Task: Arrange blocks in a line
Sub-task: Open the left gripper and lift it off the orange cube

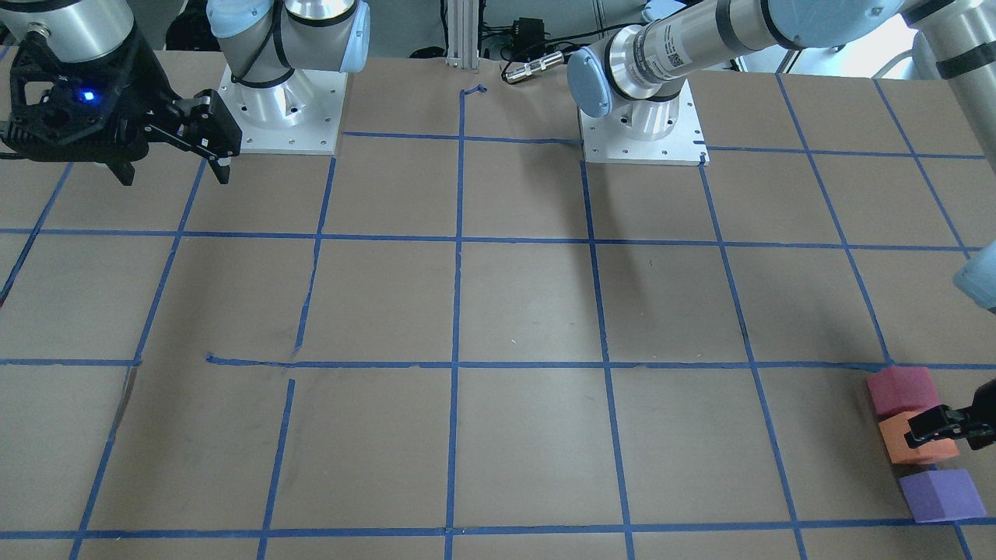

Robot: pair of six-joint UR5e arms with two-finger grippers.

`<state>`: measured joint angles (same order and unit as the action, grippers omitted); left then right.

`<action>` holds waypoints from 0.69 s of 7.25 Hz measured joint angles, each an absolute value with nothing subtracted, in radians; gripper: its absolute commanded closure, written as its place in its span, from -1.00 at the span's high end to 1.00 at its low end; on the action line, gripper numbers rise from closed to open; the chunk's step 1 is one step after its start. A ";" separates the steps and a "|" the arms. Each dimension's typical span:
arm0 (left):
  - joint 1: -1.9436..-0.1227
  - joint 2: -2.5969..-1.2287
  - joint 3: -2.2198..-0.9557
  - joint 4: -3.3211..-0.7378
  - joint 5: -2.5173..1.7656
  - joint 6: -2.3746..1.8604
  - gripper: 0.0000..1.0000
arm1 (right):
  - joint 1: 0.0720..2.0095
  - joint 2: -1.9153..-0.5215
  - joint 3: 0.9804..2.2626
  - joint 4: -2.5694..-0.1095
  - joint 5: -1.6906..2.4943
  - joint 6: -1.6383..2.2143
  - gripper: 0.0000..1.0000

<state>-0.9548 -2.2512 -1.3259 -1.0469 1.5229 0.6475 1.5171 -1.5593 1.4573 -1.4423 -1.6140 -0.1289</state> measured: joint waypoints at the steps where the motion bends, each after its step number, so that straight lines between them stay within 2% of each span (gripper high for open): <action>1: -0.955 -2.193 -1.320 -1.137 1.523 0.650 1.00 | 1.517 -1.561 1.460 -1.443 -1.615 -0.129 1.00; 3: -0.960 -2.018 -1.333 -1.346 1.529 0.650 1.00 | 1.517 -1.565 1.467 -1.443 -1.615 -0.129 1.00; 5: -0.971 -1.828 -1.401 -1.479 1.529 0.643 1.00 | 1.518 -1.566 1.469 -1.443 -1.616 -0.132 1.00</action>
<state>-0.9712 -1.8280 -1.4007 -1.4786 1.5289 0.6433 1.5176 -1.5664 1.4690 -1.4435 -1.6161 -0.1316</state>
